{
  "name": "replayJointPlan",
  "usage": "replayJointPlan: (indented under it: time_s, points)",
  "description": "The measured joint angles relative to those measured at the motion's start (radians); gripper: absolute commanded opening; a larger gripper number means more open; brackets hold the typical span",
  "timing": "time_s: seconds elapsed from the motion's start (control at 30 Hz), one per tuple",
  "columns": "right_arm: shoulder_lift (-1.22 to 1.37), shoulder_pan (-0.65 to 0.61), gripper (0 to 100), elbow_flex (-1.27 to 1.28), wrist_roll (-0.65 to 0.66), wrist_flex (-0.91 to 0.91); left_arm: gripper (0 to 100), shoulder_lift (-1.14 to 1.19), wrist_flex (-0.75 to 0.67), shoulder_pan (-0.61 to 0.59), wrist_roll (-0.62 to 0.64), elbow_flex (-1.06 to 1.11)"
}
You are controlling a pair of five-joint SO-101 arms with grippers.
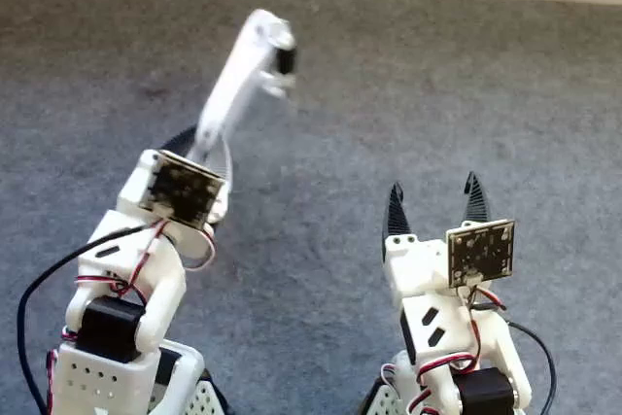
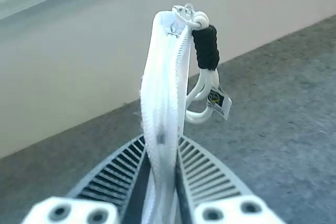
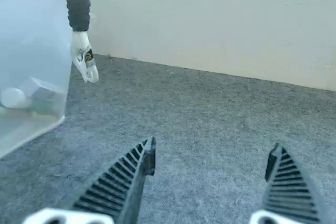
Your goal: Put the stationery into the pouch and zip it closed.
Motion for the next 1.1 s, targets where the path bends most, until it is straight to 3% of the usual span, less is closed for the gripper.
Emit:
replayJointPlan:
  time_s: [0.27, 0.5, 0.7, 0.9, 1.1]
  points:
    - [0.000, -0.002, 30.7, 0.000, 0.000, 0.000, 0, -0.002, -0.052, -0.037, 0.000, 0.060]
    - [0.000, 0.000, 30.7, 0.000, 0.000, 0.000, 1, -0.011, -0.138, 0.054, -0.005, 0.155]
    - [0.000, -0.002, 30.7, 0.000, 0.000, 0.000, 15, -0.005, -0.141, 0.106, -0.005, 0.157]
    - [0.000, -0.002, 30.7, 0.000, 0.000, 0.000, 19, -0.003, -0.138, 0.181, 0.178, 0.183]
    - [0.000, -0.002, 30.7, 0.000, 0.000, 0.000, 19, -0.003, -0.109, 0.252, 0.258, 0.183]
